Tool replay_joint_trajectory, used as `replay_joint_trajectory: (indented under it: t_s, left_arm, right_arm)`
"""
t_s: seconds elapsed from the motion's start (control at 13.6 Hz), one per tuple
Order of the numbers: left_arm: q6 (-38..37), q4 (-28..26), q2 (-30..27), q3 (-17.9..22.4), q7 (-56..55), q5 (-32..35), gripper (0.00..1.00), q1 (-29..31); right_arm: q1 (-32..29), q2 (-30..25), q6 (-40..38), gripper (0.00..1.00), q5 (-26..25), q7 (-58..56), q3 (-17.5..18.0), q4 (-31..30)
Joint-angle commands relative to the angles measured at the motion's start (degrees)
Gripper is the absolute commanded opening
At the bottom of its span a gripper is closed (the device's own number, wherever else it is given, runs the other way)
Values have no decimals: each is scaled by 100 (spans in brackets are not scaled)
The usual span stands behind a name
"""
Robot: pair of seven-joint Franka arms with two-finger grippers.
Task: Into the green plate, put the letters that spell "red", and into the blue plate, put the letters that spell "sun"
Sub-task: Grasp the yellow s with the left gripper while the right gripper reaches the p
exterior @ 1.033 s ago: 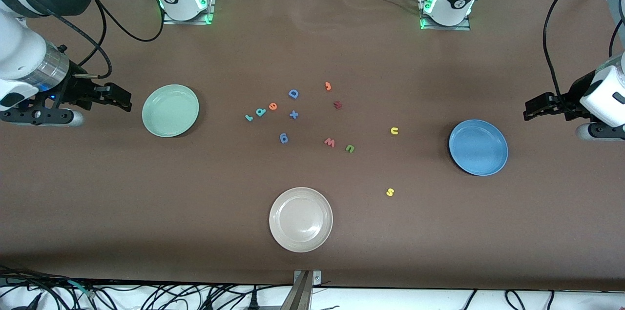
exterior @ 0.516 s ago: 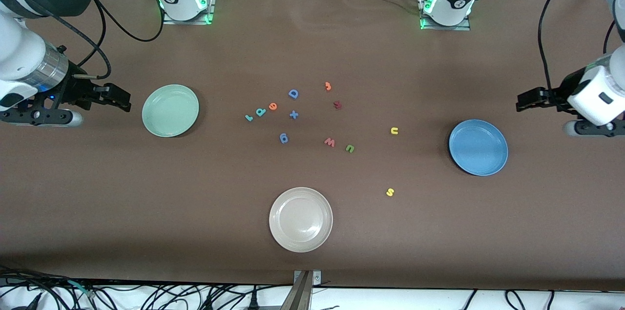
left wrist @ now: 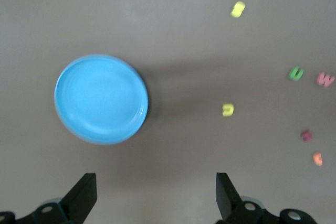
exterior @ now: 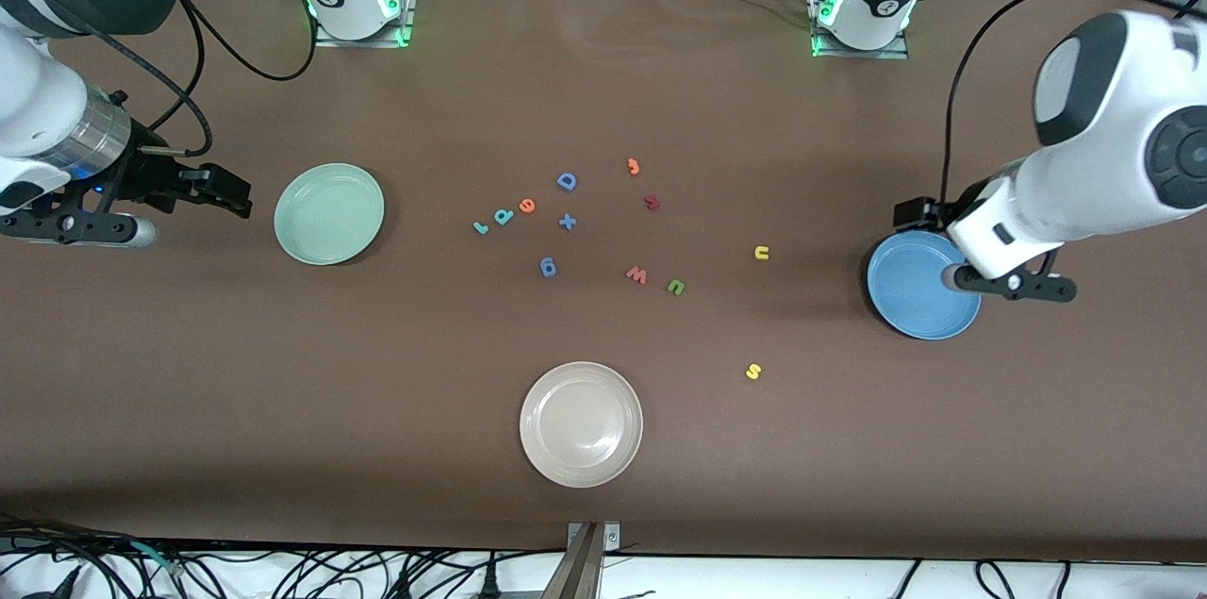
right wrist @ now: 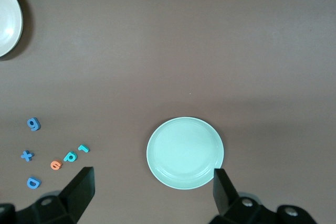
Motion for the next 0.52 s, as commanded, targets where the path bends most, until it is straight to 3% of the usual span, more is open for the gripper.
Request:
replay_joint_trajectory:
  t_s: [0.0,0.22,0.44]
  left_arm:
    - [776,166,559,38,2,-86,100,-380]
    - [1952,183,1209,39,98,-68,100,-548]
    - [3236,175,1771,39,107,-50,100,-671]
  right_arm:
    - [133,29,27,100,110,81,22,-19]
    - [248,205,150,100,110,423,39,-19]
    - [266,397,168,100,101,1020,451,-28]
